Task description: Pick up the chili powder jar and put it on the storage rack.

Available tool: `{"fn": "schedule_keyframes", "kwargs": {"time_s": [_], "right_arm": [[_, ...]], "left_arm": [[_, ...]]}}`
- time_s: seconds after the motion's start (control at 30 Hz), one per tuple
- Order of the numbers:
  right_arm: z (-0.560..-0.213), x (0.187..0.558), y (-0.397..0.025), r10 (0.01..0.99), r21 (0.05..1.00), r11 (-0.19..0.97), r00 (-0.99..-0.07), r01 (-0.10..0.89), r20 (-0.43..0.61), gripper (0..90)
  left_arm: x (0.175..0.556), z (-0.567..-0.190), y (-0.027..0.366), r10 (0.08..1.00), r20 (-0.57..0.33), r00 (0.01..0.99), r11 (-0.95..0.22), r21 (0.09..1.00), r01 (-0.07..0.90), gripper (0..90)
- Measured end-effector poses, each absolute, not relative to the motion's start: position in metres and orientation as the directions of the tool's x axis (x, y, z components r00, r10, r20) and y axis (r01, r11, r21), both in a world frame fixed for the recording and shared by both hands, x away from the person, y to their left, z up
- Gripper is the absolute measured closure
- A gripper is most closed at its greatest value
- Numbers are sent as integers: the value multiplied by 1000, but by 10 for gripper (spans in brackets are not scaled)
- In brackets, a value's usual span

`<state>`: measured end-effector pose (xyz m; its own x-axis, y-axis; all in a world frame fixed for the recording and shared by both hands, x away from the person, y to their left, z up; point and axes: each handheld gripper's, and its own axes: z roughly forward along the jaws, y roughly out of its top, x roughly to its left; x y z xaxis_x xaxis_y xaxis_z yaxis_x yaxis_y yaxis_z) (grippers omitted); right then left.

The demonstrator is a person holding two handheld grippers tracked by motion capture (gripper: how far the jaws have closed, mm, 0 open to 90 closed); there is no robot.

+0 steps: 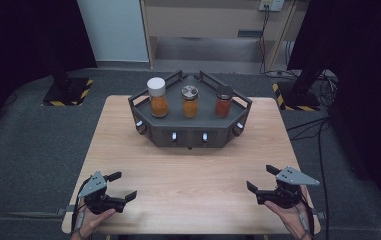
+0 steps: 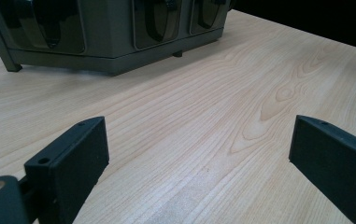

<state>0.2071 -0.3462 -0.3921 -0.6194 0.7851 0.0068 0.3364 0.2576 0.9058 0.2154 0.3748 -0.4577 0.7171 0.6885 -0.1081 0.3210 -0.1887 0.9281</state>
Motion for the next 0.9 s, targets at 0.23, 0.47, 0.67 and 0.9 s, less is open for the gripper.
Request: {"fn": "schedule_keyframes", "kwargs": {"time_s": [0.23, 0.47, 0.67, 0.9], "right_arm": [[-408, 206, -349, 791, 907, 245, -612, 342, 17, 81], [-414, 204, -350, 790, 907, 252, -613, 336, 8, 79], [-419, 205, -354, 780, 910, 246, -626, 333, 18, 77], [-424, 209, -355, 766, 908, 250, -642, 336, 26, 78]], "left_arm": [[215, -458, 375, 691, -107, 715, -187, 929, 320, 41], [214, -457, 375, 690, -104, 717, -188, 930, 316, 41], [214, -457, 375, 687, -102, 719, -188, 931, 312, 41], [216, -457, 375, 684, -100, 722, -191, 931, 310, 41]]}}
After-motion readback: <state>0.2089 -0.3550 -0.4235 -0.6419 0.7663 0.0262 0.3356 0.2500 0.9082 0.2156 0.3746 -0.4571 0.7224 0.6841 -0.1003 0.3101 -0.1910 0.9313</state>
